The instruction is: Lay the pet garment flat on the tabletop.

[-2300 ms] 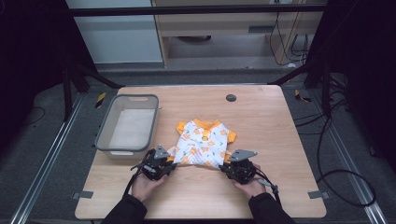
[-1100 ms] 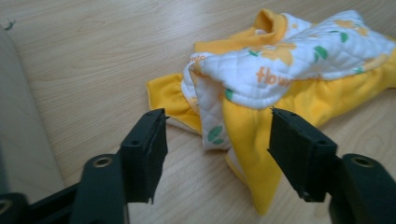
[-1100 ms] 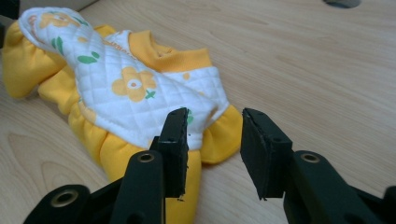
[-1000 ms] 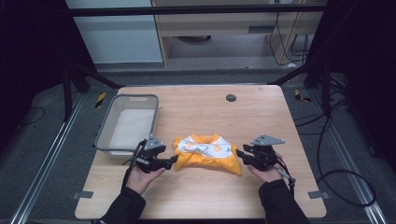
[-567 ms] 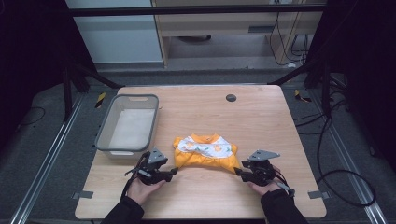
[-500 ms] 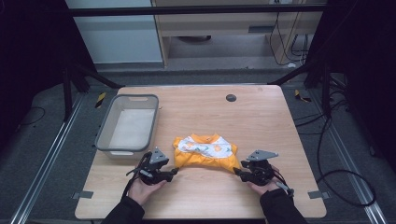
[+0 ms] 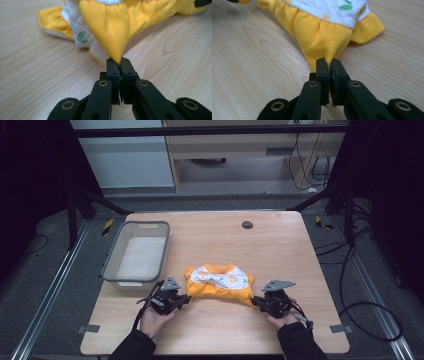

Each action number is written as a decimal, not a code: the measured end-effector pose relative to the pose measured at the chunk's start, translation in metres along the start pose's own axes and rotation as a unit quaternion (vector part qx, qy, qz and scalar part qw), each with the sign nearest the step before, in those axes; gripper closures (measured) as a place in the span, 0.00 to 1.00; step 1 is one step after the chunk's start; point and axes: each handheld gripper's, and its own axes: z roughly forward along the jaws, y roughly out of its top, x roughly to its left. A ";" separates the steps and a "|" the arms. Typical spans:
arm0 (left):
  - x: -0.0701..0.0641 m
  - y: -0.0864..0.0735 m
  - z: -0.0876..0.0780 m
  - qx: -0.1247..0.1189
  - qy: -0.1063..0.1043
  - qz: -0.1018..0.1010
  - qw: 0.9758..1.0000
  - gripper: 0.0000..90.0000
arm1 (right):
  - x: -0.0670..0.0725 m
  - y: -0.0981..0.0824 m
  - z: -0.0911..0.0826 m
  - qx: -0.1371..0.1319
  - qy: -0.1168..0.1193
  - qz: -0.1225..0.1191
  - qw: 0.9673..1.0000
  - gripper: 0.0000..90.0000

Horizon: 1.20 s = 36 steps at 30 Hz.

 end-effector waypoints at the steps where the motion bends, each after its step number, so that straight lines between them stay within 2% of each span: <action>1: 0.000 0.001 -0.004 -0.006 -0.003 -0.002 1.000 0.98 | 0.001 0.001 -0.004 -0.007 0.005 0.000 1.000 0.96; 6: -0.005 0.002 -0.036 -0.036 -0.025 -0.001 0.999 0.98 | 0.004 0.005 -0.030 -0.035 0.025 -0.009 0.999 0.96; 11: -0.014 -0.007 -0.058 -0.041 -0.041 -0.002 0.998 0.98 | 0.014 0.004 -0.055 -0.052 0.059 -0.015 0.997 0.95; 12: -0.016 -0.010 -0.059 -0.041 -0.042 -0.004 0.998 0.97 | 0.016 0.002 -0.059 -0.050 0.063 -0.015 0.997 0.95; 14: -0.021 -0.020 -0.060 -0.024 -0.042 -0.004 0.999 0.97 | 0.019 -0.005 -0.064 -0.046 0.071 -0.012 0.996 0.94; 17: -0.026 -0.033 -0.055 0.004 -0.040 -0.007 0.999 0.97 | 0.020 -0.020 -0.065 -0.027 0.065 0.000 0.998 0.92; 19: -0.029 -0.038 -0.048 0.020 -0.032 -0.002 0.999 0.96 | 0.018 -0.027 -0.060 -0.015 0.054 0.004 0.998 0.91; 22: -0.031 -0.040 -0.040 0.028 0.004 0.013 1.000 0.86 | 0.015 -0.031 -0.050 0.004 0.042 0.008 0.999 0.92; 25: -0.029 -0.042 -0.040 0.019 0.022 0.020 0.999 0.69 | 0.015 -0.033 -0.042 0.022 0.028 -0.005 0.999 0.90; 28: -0.030 -0.042 -0.044 -0.004 0.026 0.018 0.999 0.51 | 0.015 -0.033 -0.044 0.012 0.021 -0.007 1.000 0.85; 33: -0.030 -0.036 -0.057 -0.048 0.022 0.016 0.998 0.43 | 0.015 -0.027 -0.052 -0.031 0.006 -0.012 0.999 0.70; 36: -0.026 -0.029 -0.066 -0.071 0.025 0.010 0.997 0.42 | 0.012 -0.020 -0.053 -0.052 -0.004 -0.013 0.999 0.66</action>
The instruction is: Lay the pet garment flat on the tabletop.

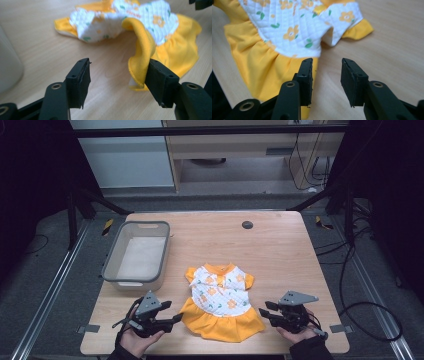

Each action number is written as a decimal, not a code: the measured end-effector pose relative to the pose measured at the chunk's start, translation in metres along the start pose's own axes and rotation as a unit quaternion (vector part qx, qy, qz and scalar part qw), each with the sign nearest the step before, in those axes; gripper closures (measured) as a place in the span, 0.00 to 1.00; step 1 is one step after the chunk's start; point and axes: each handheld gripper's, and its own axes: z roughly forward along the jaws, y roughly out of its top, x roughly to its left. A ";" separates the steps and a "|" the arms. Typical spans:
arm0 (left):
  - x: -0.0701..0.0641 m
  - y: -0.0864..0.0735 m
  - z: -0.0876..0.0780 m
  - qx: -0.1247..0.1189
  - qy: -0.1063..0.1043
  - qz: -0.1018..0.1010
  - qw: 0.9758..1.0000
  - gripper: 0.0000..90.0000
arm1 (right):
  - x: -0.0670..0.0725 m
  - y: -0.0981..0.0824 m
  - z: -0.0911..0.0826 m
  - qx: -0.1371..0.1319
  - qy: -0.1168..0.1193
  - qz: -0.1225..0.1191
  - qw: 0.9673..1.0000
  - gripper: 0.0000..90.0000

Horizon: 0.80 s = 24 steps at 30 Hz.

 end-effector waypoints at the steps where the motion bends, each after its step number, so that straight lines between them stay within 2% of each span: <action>1: 0.002 0.003 -0.002 -0.004 0.004 0.000 1.000 0.42 | -0.001 0.003 0.001 -0.008 -0.003 0.001 1.000 0.64; 4: 0.010 0.014 -0.005 -0.017 0.021 0.002 1.000 0.42 | -0.003 0.011 0.004 -0.023 -0.015 -0.006 1.000 0.57; 6: 0.015 0.021 -0.006 -0.025 0.025 -0.003 0.999 0.42 | -0.004 0.017 0.007 -0.033 -0.024 -0.012 0.999 0.53; 8: 0.021 0.028 -0.007 -0.038 0.024 -0.011 0.999 0.42 | -0.005 0.024 0.009 -0.039 -0.032 -0.017 0.999 0.51; 13: 0.029 0.046 -0.005 -0.055 0.041 -0.007 0.998 0.43 | -0.009 0.041 0.015 -0.053 -0.039 -0.018 0.998 0.48; 17: 0.036 0.060 0.008 -0.054 0.059 0.004 0.997 0.44 | -0.018 0.058 0.022 -0.068 -0.053 -0.009 0.996 0.45; 20: 0.044 0.071 0.026 -0.044 0.075 0.005 0.996 0.45 | -0.028 0.069 0.030 -0.075 -0.055 0.011 0.996 0.43; 24: 0.056 0.077 0.055 -0.028 0.090 -0.002 0.996 0.48 | -0.042 0.075 0.049 -0.059 -0.066 0.028 0.996 0.44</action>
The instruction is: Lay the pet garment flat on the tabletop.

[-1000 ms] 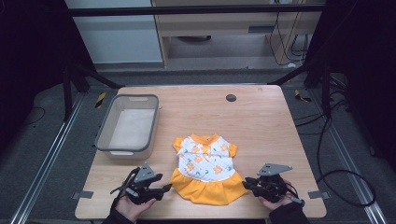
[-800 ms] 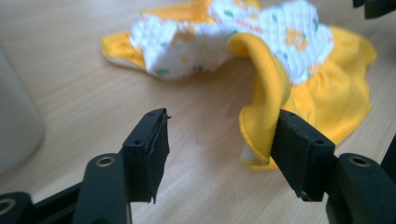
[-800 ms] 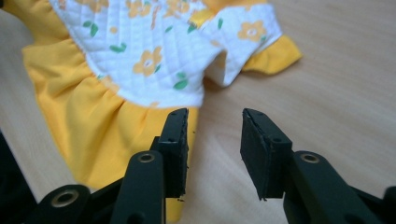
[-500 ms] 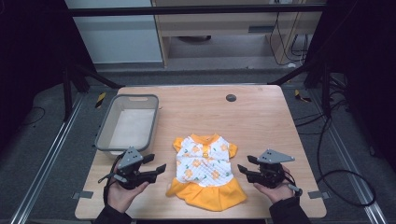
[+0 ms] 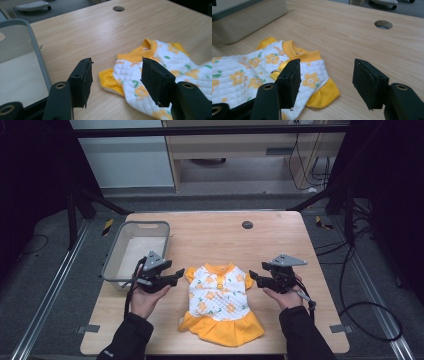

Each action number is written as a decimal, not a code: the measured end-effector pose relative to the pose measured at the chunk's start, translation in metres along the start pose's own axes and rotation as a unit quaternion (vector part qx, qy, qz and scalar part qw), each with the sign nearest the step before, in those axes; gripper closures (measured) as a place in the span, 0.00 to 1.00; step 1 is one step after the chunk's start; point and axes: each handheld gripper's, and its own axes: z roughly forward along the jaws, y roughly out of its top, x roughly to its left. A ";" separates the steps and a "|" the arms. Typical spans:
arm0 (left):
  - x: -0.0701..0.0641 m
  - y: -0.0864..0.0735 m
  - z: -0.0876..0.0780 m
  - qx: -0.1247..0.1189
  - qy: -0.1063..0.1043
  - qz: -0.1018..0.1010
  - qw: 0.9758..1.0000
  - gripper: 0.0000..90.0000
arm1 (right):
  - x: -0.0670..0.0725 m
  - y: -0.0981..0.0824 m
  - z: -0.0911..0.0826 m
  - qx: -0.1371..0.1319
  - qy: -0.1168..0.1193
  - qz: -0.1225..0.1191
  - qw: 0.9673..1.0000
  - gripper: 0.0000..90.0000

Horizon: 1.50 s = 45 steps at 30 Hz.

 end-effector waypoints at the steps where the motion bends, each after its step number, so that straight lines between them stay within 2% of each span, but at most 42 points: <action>1: 0.003 -0.001 0.012 0.009 0.002 -0.003 1.000 0.48 | -0.002 -0.001 0.004 0.005 -0.004 -0.001 1.000 0.45; 2: 0.003 -0.001 0.012 0.009 0.002 -0.003 1.000 0.48 | -0.004 -0.002 0.012 0.011 -0.007 0.001 1.000 0.45; 3: 0.008 -0.004 0.031 0.030 0.008 -0.011 0.999 0.49 | -0.005 -0.004 0.017 0.016 -0.009 0.003 1.000 0.46; 6: 0.010 -0.011 0.052 0.061 0.012 -0.018 0.998 0.50 | -0.010 -0.013 0.036 0.041 -0.019 0.002 0.999 0.48; 12: 0.005 -0.022 0.079 0.105 0.014 -0.009 0.994 0.52 | -0.011 -0.029 0.057 0.081 -0.018 -0.006 0.997 0.52; 14: 0.005 -0.026 0.085 0.116 0.011 -0.010 0.993 0.54 | -0.010 -0.031 0.060 0.087 -0.018 -0.007 0.996 0.54; 16: 0.005 -0.030 0.088 0.114 0.012 -0.012 0.993 0.56 | -0.010 -0.033 0.062 0.092 -0.015 -0.007 0.996 0.57; 21: 0.005 -0.038 0.090 0.101 -0.003 -0.040 0.994 0.64 | -0.011 -0.036 0.066 0.104 -0.012 -0.009 0.994 0.62; 25: 0.000 -0.038 0.090 0.100 -0.012 -0.043 0.994 0.80 | -0.008 -0.036 0.067 0.105 -0.008 -0.018 0.994 0.76; 27: -0.003 -0.038 0.090 0.102 -0.012 -0.043 0.994 0.91 | -0.005 -0.036 0.067 0.107 -0.002 -0.021 0.994 0.87; 31: -0.008 -0.036 0.089 0.105 -0.004 -0.037 0.994 0.96 | -0.001 -0.034 0.066 0.108 0.002 -0.023 0.994 0.94; 33: -0.008 -0.034 0.084 0.099 -0.001 -0.032 0.995 0.97 | -0.002 -0.032 0.063 0.104 0.006 -0.020 0.994 0.95; 36: -0.006 -0.023 0.065 0.060 -0.005 -0.033 0.998 0.97 | -0.003 -0.023 0.052 0.080 0.015 -0.017 0.997 0.95; 39: -0.005 -0.005 0.046 0.020 -0.006 -0.021 1.000 0.97 | 0.000 -0.007 0.038 0.034 0.024 -0.019 0.999 0.96; 42: -0.007 0.016 0.034 -0.011 0.004 -0.001 1.000 0.97 | 0.003 0.010 0.029 -0.009 0.020 -0.033 0.999 0.96; 45: -0.007 0.036 0.032 -0.039 0.022 0.011 0.999 0.97 | 0.003 0.028 0.026 -0.041 -0.001 -0.045 0.998 0.95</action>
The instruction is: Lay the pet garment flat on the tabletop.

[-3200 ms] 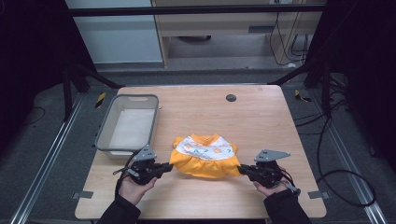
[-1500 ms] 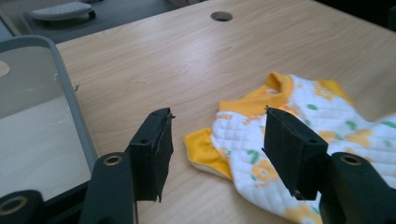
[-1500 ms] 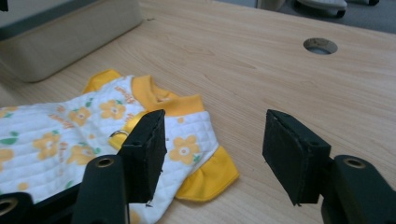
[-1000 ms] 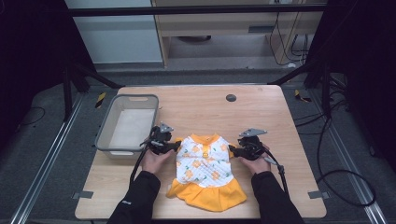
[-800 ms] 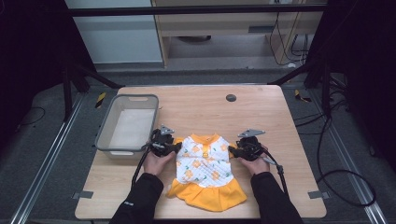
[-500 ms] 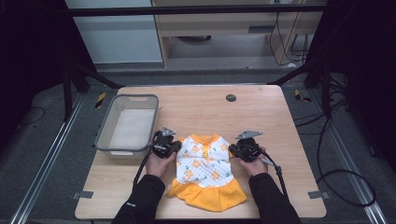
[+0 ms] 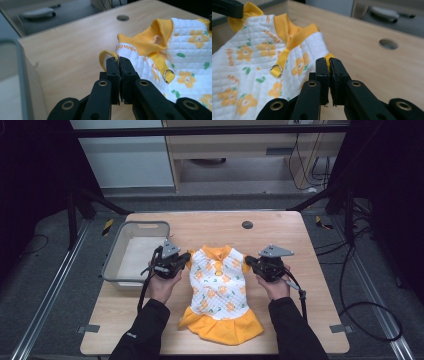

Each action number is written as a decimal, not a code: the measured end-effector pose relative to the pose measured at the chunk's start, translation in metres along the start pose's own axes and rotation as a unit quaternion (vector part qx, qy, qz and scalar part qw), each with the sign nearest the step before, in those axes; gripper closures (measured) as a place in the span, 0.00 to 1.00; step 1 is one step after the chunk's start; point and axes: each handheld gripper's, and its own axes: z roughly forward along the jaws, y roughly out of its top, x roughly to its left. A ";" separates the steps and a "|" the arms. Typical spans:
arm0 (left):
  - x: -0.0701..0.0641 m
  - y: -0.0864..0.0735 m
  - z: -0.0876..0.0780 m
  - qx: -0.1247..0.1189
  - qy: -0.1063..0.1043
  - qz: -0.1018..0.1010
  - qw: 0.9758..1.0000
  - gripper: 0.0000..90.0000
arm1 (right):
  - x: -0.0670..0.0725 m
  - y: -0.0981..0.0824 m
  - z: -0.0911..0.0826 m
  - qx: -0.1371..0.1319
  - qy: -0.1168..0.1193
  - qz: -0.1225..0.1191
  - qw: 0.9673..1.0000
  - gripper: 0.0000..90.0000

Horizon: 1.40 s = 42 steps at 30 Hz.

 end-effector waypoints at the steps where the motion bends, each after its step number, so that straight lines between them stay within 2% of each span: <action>1: 0.001 0.006 0.002 -0.006 0.011 0.002 1.000 0.96 | -0.001 0.005 0.001 -0.010 -0.015 -0.004 1.000 0.94; 2: 0.002 0.009 0.005 -0.010 0.021 0.001 1.000 0.94 | -0.002 0.010 0.003 -0.014 -0.031 -0.008 0.999 0.92; 3: 0.005 0.014 0.011 -0.011 0.038 -0.005 0.999 0.87 | -0.003 0.013 0.005 -0.015 -0.044 -0.010 0.999 0.88; 4: 0.008 0.016 0.016 -0.006 0.047 -0.011 0.999 0.75 | -0.004 0.017 0.009 -0.012 -0.065 -0.014 0.998 0.83; 6: 0.012 0.018 0.021 0.003 0.049 -0.024 0.999 0.61 | -0.007 0.020 0.012 -0.002 -0.082 -0.021 0.996 0.78; 8: 0.015 0.018 0.019 0.009 0.041 -0.034 0.999 0.54 | -0.009 0.020 0.009 -0.002 -0.081 -0.014 0.997 0.76; 12: 0.016 0.013 0.007 0.009 0.029 -0.032 0.999 0.51 | -0.009 0.018 -0.004 -0.002 -0.069 -0.010 0.998 0.71; 17: 0.011 0.005 -0.015 0.019 0.003 -0.008 1.000 0.48 | -0.007 0.012 -0.028 0.007 -0.046 0.001 0.999 0.62; 19: 0.008 -0.003 -0.027 0.022 -0.013 -0.007 1.000 0.47 | -0.004 0.009 -0.038 0.012 -0.036 0.005 0.999 0.58; 22: 0.004 -0.015 -0.043 0.031 -0.028 0.000 0.999 0.47 | 0.003 0.002 -0.051 0.020 -0.025 0.001 0.999 0.58; 24: 0.002 -0.025 -0.054 0.034 -0.041 -0.003 0.999 0.48 | 0.008 -0.002 -0.059 0.023 -0.016 0.000 1.000 0.58; 29: -0.003 -0.052 -0.072 0.044 -0.055 -0.003 0.998 0.49 | 0.021 -0.018 -0.072 0.036 0.003 0.000 0.999 0.57; 33: -0.005 -0.076 -0.079 0.053 -0.061 -0.014 0.997 0.49 | 0.032 -0.035 -0.073 0.050 0.021 -0.003 0.999 0.57; 35: -0.006 -0.087 -0.079 0.069 -0.063 -0.013 0.996 0.51 | 0.035 -0.043 -0.073 0.059 0.029 -0.002 0.998 0.58; 40: -0.009 -0.101 -0.075 0.094 -0.066 -0.012 0.993 0.52 | 0.038 -0.060 -0.073 0.066 0.042 0.010 0.997 0.59; 42: -0.012 -0.102 -0.073 0.098 -0.074 -0.012 0.992 0.54 | 0.039 -0.067 -0.073 0.075 0.046 0.014 0.996 0.60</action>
